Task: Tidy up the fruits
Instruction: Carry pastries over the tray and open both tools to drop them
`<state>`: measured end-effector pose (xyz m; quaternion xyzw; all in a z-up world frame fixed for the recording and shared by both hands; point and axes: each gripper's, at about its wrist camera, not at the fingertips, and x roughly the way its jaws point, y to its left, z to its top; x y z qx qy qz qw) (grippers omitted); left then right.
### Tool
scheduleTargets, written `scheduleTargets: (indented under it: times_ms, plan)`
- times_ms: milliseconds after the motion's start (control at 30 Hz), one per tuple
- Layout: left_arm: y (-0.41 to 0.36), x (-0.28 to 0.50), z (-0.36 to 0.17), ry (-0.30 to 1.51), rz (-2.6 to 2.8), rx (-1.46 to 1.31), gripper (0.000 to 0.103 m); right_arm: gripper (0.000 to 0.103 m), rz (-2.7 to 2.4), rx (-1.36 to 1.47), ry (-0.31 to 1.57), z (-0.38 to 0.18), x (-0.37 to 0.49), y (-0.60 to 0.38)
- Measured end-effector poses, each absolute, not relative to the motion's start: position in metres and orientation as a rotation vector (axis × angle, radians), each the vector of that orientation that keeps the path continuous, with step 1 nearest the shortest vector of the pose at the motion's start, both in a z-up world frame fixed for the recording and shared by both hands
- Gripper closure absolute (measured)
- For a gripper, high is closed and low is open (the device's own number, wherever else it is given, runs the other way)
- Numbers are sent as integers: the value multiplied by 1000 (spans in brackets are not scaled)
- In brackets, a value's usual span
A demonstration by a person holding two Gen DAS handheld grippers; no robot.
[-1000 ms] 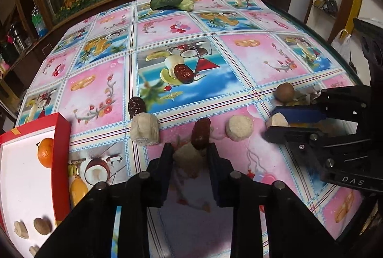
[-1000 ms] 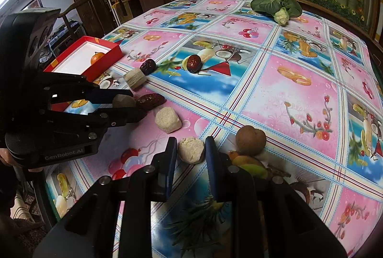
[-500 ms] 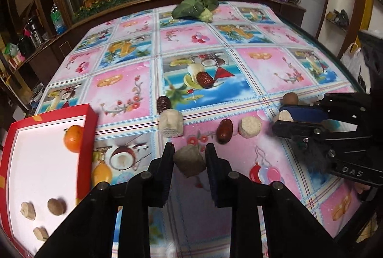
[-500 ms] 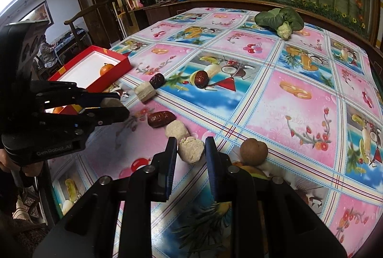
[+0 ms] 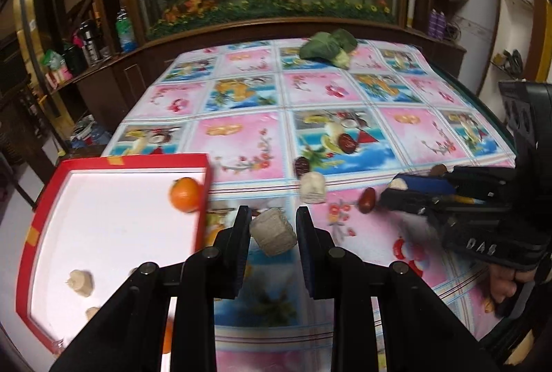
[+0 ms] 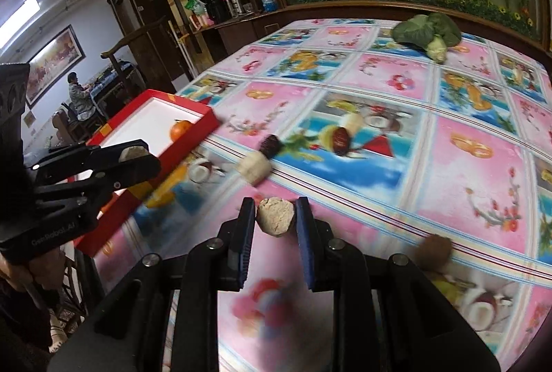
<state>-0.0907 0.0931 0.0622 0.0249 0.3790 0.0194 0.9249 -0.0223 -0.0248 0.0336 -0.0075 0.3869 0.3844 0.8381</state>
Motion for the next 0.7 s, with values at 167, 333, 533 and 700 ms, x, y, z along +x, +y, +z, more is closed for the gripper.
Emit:
scheduleTargets:
  times_ms: [167,333,533,700]
  plan:
    - [117,-105,72,738,104,39,77,77,872,-9,795,40,-34,18]
    - [147,-122,80,703,197,38,77,76,920,-1,774,45,-43,60]
    - [179,-138,80,691,295,37,77,76,963,4,758,49,-53,98]
    - [196,-146,77,690,339,31,77,76,984,-4,758,48,-58,117]
